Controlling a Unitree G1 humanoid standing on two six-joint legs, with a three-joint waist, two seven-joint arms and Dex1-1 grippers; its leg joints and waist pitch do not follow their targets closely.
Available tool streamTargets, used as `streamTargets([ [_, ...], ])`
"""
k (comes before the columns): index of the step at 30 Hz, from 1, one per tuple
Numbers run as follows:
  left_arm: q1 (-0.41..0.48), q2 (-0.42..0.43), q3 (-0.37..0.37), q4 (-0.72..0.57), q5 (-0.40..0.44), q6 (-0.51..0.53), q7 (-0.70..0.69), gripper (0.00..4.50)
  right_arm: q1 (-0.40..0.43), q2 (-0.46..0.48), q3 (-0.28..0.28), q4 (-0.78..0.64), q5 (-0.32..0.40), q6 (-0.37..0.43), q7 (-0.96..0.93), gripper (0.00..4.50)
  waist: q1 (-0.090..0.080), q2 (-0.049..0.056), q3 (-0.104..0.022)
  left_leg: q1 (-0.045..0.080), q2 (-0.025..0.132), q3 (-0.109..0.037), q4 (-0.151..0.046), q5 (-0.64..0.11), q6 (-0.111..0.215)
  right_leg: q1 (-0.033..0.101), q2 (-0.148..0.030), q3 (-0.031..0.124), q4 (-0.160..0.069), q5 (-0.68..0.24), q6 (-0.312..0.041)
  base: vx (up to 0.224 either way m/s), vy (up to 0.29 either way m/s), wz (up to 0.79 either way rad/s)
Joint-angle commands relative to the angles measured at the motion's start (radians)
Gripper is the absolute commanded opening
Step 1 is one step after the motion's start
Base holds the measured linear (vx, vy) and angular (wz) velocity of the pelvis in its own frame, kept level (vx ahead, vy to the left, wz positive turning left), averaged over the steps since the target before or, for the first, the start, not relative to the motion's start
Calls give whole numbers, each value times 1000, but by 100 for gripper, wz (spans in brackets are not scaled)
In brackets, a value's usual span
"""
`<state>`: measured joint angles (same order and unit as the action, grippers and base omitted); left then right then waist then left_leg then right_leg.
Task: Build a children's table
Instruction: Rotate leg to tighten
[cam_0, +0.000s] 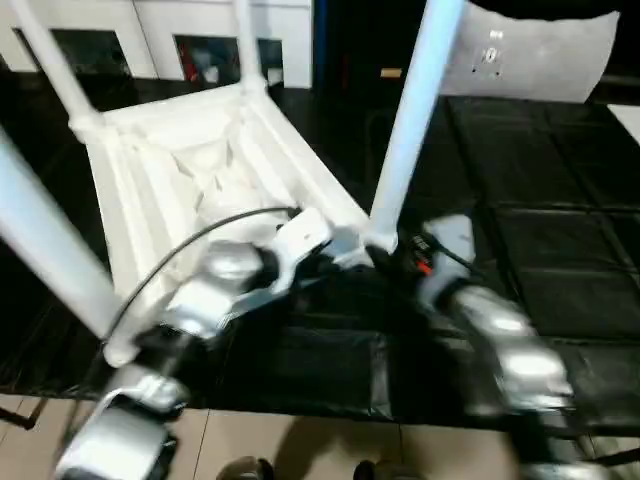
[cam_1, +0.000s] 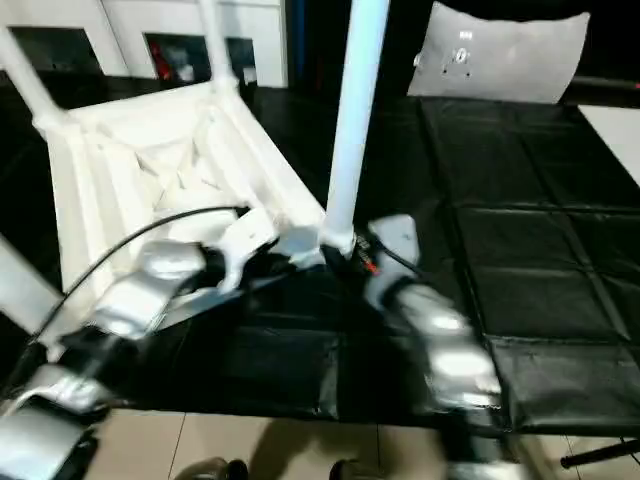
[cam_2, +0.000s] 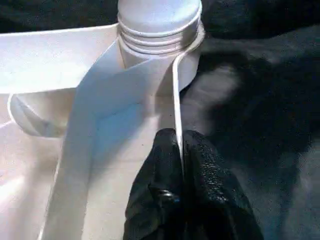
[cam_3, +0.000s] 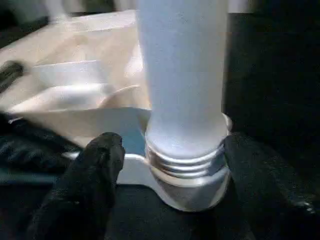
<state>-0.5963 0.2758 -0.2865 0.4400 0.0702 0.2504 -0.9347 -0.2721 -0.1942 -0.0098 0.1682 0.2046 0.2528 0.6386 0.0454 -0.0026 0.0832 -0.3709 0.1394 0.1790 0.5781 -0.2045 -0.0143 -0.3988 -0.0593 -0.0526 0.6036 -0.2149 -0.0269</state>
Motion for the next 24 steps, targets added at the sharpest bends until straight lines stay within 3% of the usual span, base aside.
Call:
streamTargets([
  [1, 24, 26, -56, -11, -9, -52, -104, 0, 1, -49, 17, -40, 39, -8, 131, 374, 5, -11, -71, 5, 93, -34, -46, 45, 187, 65, -110, 59, -39, 179, -281, 0, 0, 0],
  [3, 30, 62, -73, -17, -10, -85, -168, 0, -1, -101, 22, -46, 64, 2, 219, 394, 10, -7, -66, 4, 97, -34, -44, 13, 190, 62, -111, 57, -43, 130, -287, 0, 0, 0],
  [6, 37, 93, -82, -29, -28, -109, -240, 0, -8, -147, 28, -49, 95, 14, 311, 394, 17, -4, -61, 14, 104, -33, -49, -47, 153, 53, -110, 57, -51, 22, -289, 0, 0, 0],
  [8, 37, 119, -84, -30, -53, -132, -312, 0, -22, -196, 46, -41, 134, 26, 432, 379, 22, -3, -60, 15, 105, -34, -52, -77, 133, 56, -112, 56, -54, -26, -288, 0, 0, 0],
  [14, 26, 162, -97, -25, -74, -166, -411, 0, -64, -259, 91, 9, 158, 36, 599, 324, 37, -4, -63, 15, 106, -31, -48, -56, 121, 55, -111, 53, -46, 7, -290, 0, 0, 0],
  [15, 23, 171, -105, -21, -70, -180, -427, 0, -75, -271, 105, 23, 154, 37, 628, 317, 43, -9, -66, 15, 105, -30, -47, -49, 122, 55, -112, 52, -44, 9, -292, 0, 0, 0],
  [23, 16, 188, -114, 1, -56, -226, -457, 0, -102, -305, 147, 64, 147, 32, 719, 259, 56, -13, -71, 12, 104, -29, -41, -8, 139, 56, -112, 49, -37, 36, -287, 0, 0, 0],
  [24, 15, 189, -114, 3, -54, -229, -457, 0, -103, -307, 151, 70, 143, 25, 727, 235, 57, -12, -70, 13, 104, -29, -41, -12, 139, 54, -112, 49, -38, 23, -286, 0, 0, 0],
])
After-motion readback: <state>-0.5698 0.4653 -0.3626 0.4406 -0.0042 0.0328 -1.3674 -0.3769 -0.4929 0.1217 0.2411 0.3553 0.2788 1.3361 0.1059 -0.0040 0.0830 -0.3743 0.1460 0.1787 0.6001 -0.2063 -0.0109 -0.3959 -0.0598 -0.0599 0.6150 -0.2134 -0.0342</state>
